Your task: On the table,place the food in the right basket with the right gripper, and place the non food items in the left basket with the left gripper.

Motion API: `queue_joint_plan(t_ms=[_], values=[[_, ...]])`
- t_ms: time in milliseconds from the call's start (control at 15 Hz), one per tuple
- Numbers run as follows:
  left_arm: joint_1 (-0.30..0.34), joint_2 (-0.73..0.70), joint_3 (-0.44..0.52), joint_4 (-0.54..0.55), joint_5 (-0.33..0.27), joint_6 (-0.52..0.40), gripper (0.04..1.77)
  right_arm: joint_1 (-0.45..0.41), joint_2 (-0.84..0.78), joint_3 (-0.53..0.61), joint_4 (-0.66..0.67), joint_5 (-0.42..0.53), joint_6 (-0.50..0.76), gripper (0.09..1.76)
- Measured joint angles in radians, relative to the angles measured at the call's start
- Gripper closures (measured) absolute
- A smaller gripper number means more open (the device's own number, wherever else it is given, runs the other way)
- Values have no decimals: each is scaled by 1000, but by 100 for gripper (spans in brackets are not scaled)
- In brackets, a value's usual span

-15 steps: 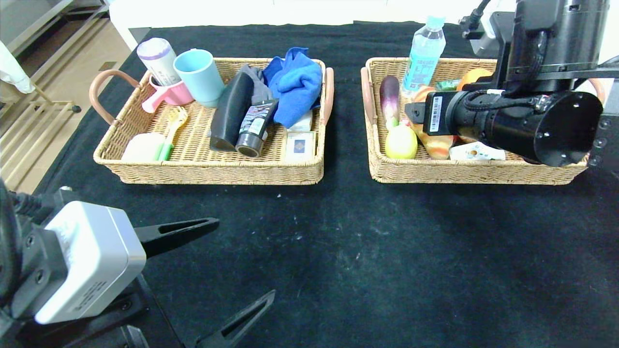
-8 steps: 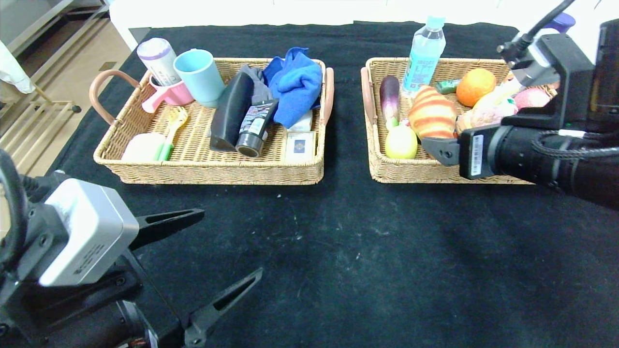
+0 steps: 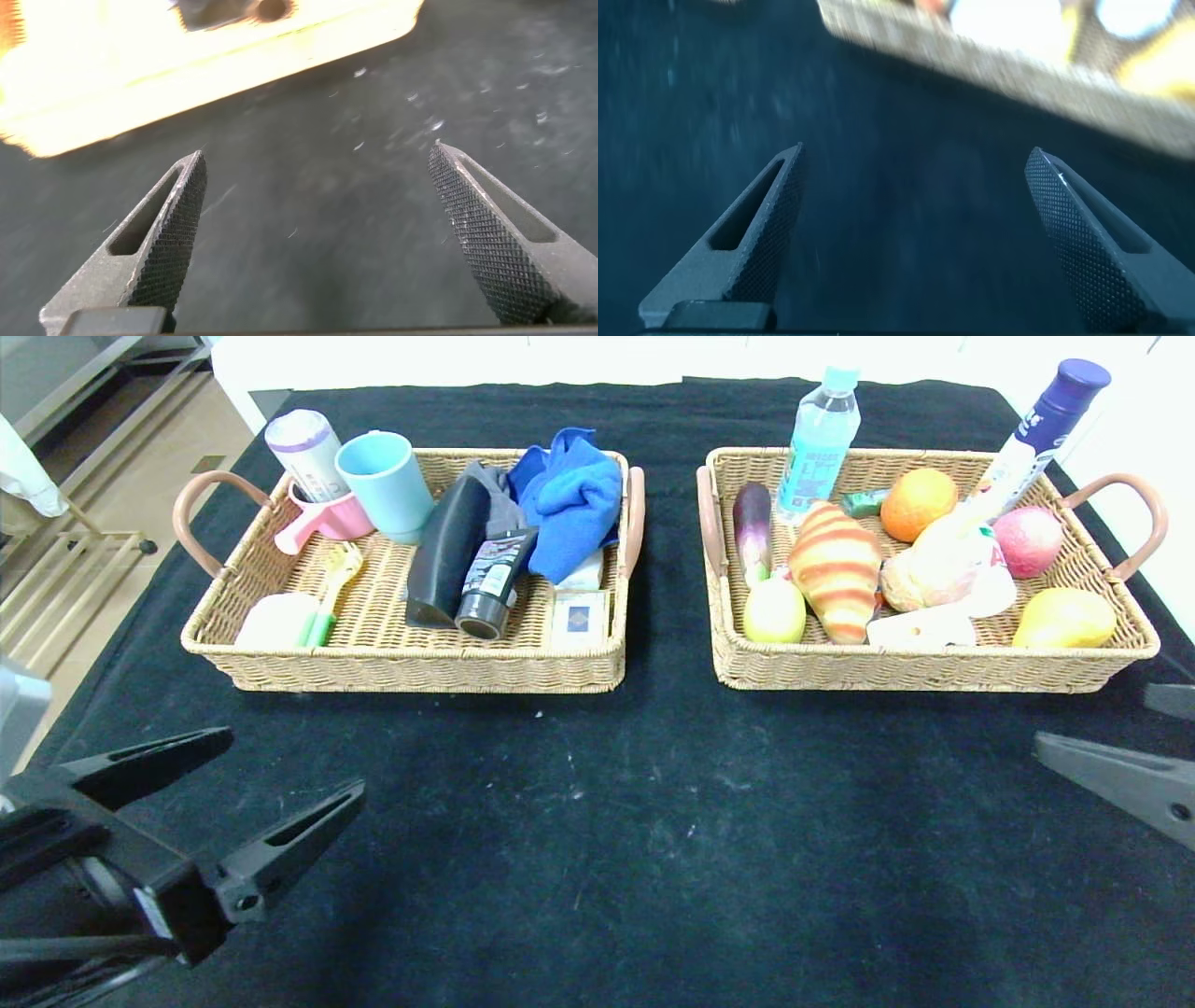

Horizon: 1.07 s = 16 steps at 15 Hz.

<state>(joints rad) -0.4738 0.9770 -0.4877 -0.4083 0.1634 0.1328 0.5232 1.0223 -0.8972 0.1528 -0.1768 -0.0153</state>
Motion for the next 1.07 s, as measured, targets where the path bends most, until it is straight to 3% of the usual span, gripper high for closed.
queue_joint_plan(t_ms=[267, 400, 533, 933, 1067], values=[[81, -194, -24, 351, -31, 5, 9, -199, -227, -9, 330, 224, -119, 15], [140, -306, -78, 512, -99, 5, 9, -303, -326, -65, 489, 346, -188, 15], [212, -409, -151, 663, -178, 5, 9, -375, -407, -140, 603, 406, -208, 15], [425, -624, -375, 955, -376, 15, 9, -638, -579, -248, 774, 603, -222, 15], [468, -678, -407, 983, -398, 15, 9, -699, -634, -243, 831, 639, -244, 15]])
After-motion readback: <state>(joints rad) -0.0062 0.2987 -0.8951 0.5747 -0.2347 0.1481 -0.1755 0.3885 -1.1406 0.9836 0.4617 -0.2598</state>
